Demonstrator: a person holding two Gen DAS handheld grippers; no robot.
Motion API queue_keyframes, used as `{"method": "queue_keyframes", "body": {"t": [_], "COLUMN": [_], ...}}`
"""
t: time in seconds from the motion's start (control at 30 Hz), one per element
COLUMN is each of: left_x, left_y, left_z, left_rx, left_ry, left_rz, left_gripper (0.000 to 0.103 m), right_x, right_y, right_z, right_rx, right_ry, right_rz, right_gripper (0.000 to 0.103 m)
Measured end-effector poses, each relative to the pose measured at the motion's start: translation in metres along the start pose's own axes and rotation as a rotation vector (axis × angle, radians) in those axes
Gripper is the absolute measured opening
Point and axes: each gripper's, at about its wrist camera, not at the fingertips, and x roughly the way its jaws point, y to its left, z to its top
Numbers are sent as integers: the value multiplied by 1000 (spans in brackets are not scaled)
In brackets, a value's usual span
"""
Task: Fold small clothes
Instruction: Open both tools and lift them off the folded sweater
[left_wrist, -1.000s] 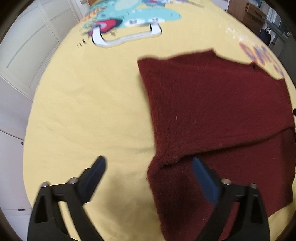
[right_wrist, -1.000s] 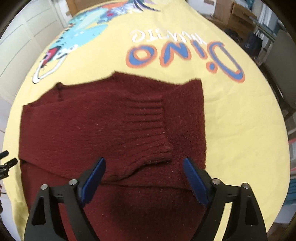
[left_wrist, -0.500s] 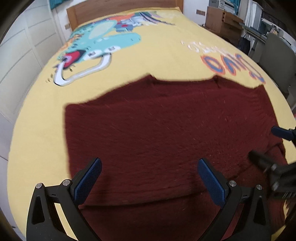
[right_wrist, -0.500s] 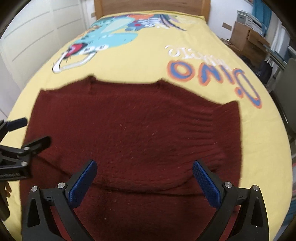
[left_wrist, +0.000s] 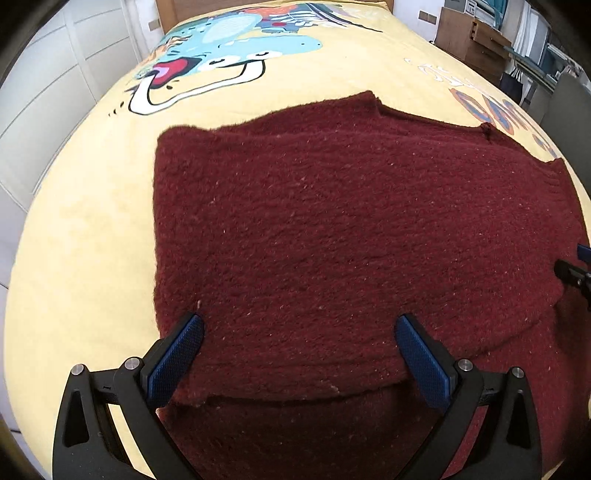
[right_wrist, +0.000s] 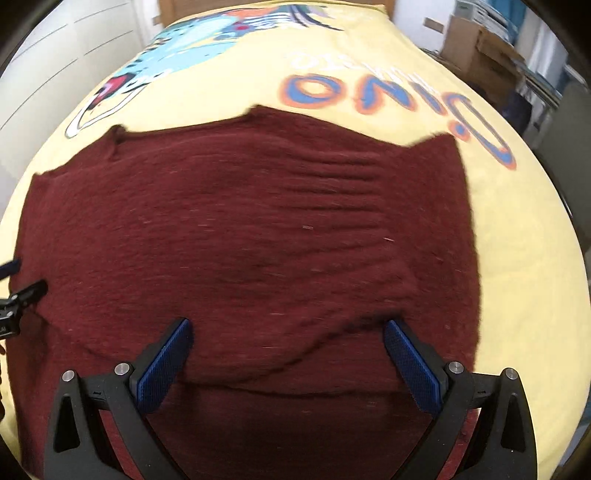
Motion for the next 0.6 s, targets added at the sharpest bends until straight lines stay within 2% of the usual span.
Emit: {"method": "queue_keyframes", "body": {"t": [0.13, 0.27, 0.47, 0.6], "left_x": [-1, -10, -58, -92], "left_y": [1, 1, 3, -2], "left_z": [-2, 3, 2, -8], "left_rx": [-18, -18, -40, -1], "left_ry": [-9, 29, 21, 2], "left_rz": [-13, -34, -103, -100], "left_gripper": [102, 102, 102, 102], "right_x": [2, 0, -50, -89], "right_y": [-13, -14, -9, -13], "right_z": [-3, -4, -7, -22], "right_rx": [34, 38, 15, 13], "right_ry": [-4, 11, -26, -51], "right_rz": [8, 28, 39, 67], "right_gripper": [102, 102, 103, 103]}}
